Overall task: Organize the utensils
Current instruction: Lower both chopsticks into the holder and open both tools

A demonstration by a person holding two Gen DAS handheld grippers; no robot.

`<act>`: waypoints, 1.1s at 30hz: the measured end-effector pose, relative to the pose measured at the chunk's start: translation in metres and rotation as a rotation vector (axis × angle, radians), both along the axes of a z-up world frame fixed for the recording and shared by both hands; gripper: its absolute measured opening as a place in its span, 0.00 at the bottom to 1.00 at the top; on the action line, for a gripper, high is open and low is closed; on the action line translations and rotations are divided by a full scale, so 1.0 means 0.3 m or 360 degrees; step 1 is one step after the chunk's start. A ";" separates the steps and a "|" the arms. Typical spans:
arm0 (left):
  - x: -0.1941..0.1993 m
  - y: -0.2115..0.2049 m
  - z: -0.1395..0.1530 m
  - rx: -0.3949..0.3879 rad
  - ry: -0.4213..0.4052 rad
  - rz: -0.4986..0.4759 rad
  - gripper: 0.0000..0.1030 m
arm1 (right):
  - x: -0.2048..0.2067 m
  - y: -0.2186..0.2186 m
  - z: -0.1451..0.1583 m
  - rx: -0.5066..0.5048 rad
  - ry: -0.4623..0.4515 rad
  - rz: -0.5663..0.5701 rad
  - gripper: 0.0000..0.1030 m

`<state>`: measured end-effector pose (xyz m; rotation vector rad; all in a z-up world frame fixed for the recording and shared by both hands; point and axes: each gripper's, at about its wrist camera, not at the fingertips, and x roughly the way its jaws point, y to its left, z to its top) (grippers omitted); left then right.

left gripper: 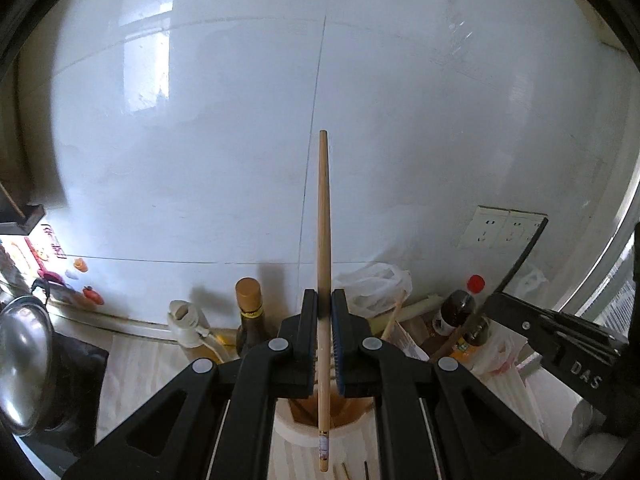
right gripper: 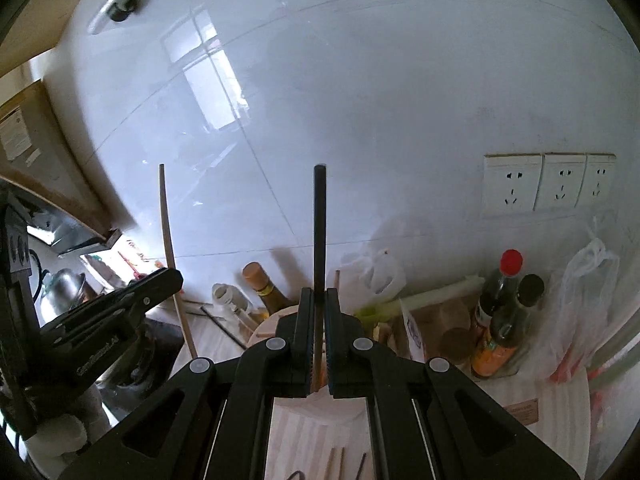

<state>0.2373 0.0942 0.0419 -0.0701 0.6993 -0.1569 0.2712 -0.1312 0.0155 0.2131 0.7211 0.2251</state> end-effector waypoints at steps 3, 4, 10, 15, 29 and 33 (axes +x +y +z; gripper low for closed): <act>0.037 -0.003 -0.022 -0.0014 0.0013 -0.0001 0.04 | 0.020 -0.011 -0.016 0.0041 0.0016 -0.0012 0.04; 0.051 -0.002 -0.027 -0.0022 0.0018 -0.0004 0.04 | 0.026 -0.013 -0.020 0.0052 0.0021 -0.0014 0.04; 0.123 -0.006 -0.032 -0.0021 0.0008 -0.0011 0.04 | 0.048 -0.001 -0.030 0.0052 0.0018 -0.0006 0.05; 0.169 0.000 -0.054 -0.0020 0.0002 -0.0014 0.04 | 0.084 0.019 -0.065 0.0055 0.0052 0.0006 0.05; 0.222 0.044 -0.176 -0.0092 -0.0026 -0.0043 0.04 | 0.085 0.051 -0.189 0.0147 0.0121 -0.0003 0.05; 0.211 0.052 -0.214 -0.0115 -0.0039 -0.0045 0.04 | 0.074 0.040 -0.218 0.0168 0.0135 -0.0022 0.05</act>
